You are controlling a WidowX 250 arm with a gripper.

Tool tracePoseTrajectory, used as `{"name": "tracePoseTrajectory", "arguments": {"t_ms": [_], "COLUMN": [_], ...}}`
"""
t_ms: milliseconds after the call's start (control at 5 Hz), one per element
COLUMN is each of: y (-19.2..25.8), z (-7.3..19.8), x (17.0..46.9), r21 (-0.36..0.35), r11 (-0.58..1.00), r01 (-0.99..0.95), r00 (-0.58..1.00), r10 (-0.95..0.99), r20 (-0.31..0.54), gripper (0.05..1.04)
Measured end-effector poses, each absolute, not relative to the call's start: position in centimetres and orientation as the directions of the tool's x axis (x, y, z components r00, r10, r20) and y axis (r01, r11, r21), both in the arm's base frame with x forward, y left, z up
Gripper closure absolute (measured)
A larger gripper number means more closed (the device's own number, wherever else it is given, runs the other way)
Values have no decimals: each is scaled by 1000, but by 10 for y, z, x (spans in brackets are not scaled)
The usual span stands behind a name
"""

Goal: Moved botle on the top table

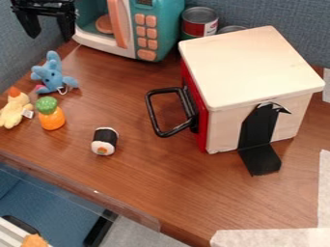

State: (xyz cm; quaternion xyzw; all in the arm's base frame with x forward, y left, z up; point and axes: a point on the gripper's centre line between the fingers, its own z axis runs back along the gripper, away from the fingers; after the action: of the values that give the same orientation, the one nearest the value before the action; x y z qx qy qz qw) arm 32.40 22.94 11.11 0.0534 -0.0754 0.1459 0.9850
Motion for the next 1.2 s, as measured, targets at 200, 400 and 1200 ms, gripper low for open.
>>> {"name": "tracePoseTrajectory", "arguments": {"t_ms": [200,400,1200], "y": [226,227,220], "z": [93,80,55], "x": [321,289,246], "r21": [62,16,-6], "r11": [955,953,966], "r01": [-291,-303,-257], "r00": [951,946,956], "r10": [282,298,255], "r20": [123,129,144], "gripper": [84,84,84]}}
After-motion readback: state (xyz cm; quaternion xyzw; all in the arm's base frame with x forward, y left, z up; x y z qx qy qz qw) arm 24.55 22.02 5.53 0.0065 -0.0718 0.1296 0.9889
